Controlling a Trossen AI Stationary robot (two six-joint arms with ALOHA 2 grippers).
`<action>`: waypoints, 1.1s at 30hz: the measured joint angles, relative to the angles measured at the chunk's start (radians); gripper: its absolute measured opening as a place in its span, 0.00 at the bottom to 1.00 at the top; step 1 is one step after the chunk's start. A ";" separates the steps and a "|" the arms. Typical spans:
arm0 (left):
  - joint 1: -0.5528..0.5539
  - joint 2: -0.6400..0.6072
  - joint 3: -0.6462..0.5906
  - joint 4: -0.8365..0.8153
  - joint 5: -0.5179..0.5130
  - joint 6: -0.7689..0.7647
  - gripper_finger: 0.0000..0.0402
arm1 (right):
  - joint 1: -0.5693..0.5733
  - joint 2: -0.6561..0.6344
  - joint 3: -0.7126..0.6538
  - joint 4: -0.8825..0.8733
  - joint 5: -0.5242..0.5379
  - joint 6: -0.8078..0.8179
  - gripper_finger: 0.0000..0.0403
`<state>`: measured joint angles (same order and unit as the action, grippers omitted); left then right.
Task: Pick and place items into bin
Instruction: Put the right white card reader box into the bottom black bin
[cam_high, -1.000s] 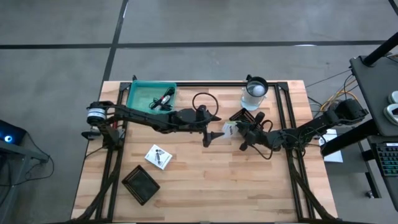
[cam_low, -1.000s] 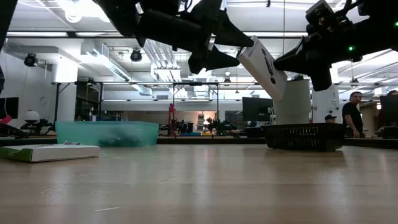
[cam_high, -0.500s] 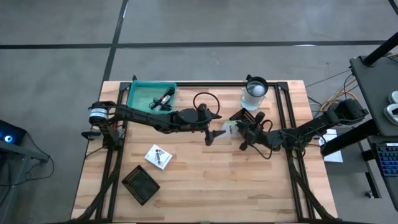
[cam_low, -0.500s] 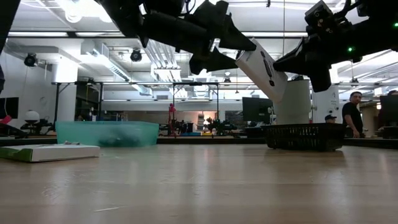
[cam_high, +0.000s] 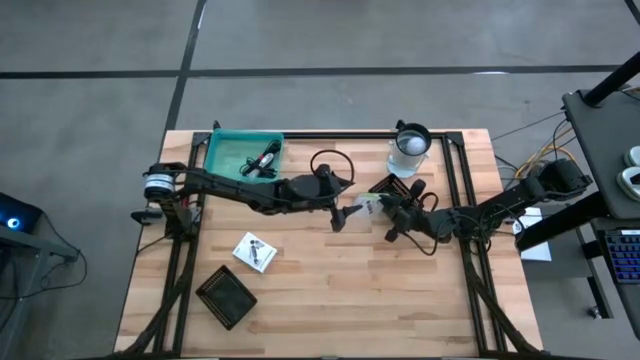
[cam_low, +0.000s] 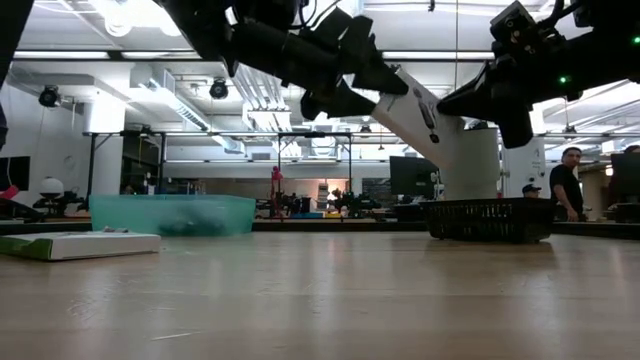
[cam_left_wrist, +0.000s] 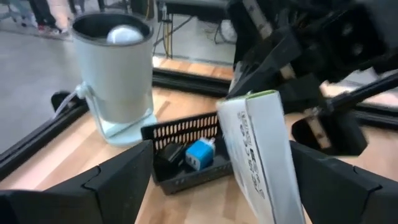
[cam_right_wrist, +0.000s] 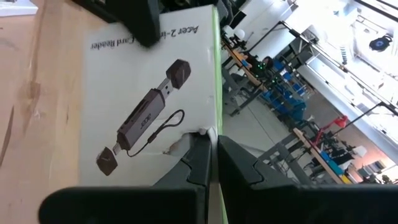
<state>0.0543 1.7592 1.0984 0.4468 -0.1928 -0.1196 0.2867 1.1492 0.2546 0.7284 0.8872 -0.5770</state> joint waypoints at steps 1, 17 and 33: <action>0.001 0.001 0.001 -0.011 -0.001 0.000 0.84 | 0.000 0.000 0.000 -0.001 -0.003 -0.002 0.03; 0.010 0.029 0.019 -0.043 -0.001 0.075 0.46 | 0.001 0.000 -0.001 0.002 -0.008 0.001 0.03; 0.011 0.026 0.029 -0.047 -0.003 0.150 0.06 | 0.002 -0.002 0.000 0.005 0.030 0.039 0.12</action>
<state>0.0656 1.7852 1.1275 0.3999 -0.1955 0.0307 0.2886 1.1477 0.2543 0.7330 0.9167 -0.5376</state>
